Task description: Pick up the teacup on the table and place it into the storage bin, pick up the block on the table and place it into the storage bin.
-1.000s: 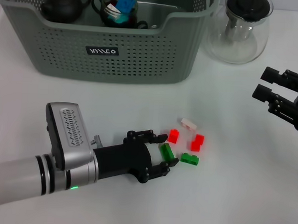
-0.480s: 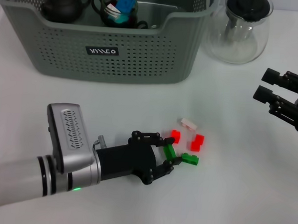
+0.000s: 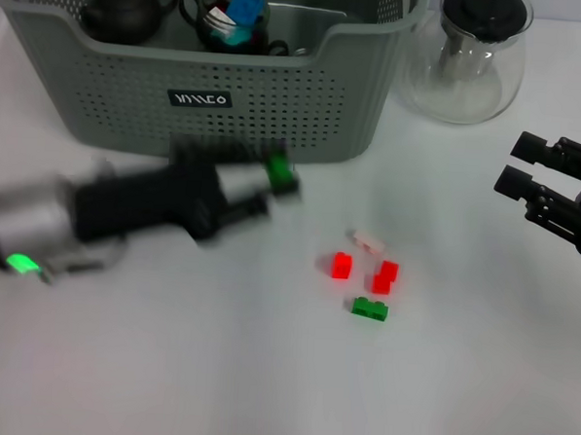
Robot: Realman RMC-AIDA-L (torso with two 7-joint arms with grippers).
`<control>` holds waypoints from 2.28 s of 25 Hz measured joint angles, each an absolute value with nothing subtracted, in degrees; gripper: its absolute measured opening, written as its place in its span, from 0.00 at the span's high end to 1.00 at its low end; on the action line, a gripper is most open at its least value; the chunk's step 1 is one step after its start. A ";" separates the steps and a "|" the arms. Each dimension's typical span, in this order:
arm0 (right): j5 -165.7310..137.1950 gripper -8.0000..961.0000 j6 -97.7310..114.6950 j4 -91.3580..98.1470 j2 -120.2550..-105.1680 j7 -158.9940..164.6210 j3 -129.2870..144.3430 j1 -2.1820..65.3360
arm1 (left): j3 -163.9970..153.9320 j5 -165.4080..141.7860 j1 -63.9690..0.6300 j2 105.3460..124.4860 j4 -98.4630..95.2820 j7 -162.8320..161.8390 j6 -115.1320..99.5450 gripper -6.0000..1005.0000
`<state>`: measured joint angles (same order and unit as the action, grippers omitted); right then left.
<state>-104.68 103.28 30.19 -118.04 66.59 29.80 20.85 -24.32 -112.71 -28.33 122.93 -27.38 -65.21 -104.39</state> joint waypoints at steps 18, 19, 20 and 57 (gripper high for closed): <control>-104.68 0.43 102.79 30.06 -118.34 66.21 29.80 21.49 | -43.11 -119.13 -50.25 112.50 -48.10 -113.89 -73.68 0.59; -104.68 0.43 102.65 30.06 -118.36 66.21 29.79 21.55 | -45.12 -121.50 -51.11 112.65 -47.69 -115.08 -71.10 0.59; -104.68 0.43 102.51 30.06 -118.38 66.20 29.79 21.62 | -47.24 -123.62 -51.84 112.90 -47.22 -116.12 -69.11 0.59; -105.01 0.43 102.42 30.17 -118.06 66.40 30.24 21.21 | -23.52 -87.70 -25.63 120.66 -58.62 -90.02 -112.68 0.38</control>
<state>-105.01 102.42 30.17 -118.06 66.40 30.24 21.21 -23.52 -87.70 -25.63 120.66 -58.62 -90.02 -112.68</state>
